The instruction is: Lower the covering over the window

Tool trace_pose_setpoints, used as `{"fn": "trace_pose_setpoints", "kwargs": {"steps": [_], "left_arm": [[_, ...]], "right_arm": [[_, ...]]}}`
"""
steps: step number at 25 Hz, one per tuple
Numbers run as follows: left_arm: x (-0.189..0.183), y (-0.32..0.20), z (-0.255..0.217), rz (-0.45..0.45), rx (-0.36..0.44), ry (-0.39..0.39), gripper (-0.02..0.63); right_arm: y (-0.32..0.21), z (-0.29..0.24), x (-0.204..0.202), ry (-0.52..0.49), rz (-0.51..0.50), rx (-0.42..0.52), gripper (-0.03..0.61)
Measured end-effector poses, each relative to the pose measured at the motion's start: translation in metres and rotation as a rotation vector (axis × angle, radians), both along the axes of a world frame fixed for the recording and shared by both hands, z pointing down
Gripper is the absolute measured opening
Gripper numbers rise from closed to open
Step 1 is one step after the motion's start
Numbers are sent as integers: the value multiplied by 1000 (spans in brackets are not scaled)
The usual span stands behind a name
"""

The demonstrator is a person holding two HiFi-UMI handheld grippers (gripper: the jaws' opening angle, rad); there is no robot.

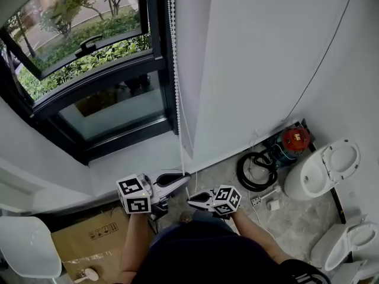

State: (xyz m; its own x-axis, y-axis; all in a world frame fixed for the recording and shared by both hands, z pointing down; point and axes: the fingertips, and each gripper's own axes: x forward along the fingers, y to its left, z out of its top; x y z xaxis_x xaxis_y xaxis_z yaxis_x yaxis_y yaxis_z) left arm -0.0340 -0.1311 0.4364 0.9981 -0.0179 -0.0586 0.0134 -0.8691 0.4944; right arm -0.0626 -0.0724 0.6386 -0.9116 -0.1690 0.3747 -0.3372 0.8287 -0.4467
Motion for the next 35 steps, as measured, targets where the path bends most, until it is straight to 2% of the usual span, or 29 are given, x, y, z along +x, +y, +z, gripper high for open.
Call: {"fn": "trace_pose_setpoints", "kwargs": {"steps": [5,9,12,14,17,20,22,23,26,28,30,32,35], "left_arm": [[15,7,22,0,-46,8,25],[26,16,25,-8,-11,75,25],[32,24,35,-17,50,19,25],[36,31,39,-28,59,24,25],[39,31,39,-98,31,92,25],[40,29,38,-142,47,123,25],[43,27,40,-152,62,110,25],[45,27,45,-152,62,89,25],[54,33,68,-138,40,5,25],[54,37,79,-140,20,-1,25],[56,44,90,-146,0,4,25],[63,51,103,-129,-27,-29,25],[69,56,120,-115,-69,-71,25]], "right_arm": [[6,21,12,2,16,-20,14],[7,25,22,-42,53,-62,14],[17,35,33,21,18,-49,14],[25,39,47,42,11,-42,14],[19,35,67,-19,104,-53,14],[16,35,79,-112,173,-73,14],[19,41,81,-122,166,-73,14],[23,46,81,-95,143,-70,14],[51,61,82,66,-12,-38,14],[68,71,82,121,-75,-35,14],[75,82,88,118,-45,-104,14],[72,89,101,111,-8,-171,14],[50,77,122,76,69,-165,17]]}}
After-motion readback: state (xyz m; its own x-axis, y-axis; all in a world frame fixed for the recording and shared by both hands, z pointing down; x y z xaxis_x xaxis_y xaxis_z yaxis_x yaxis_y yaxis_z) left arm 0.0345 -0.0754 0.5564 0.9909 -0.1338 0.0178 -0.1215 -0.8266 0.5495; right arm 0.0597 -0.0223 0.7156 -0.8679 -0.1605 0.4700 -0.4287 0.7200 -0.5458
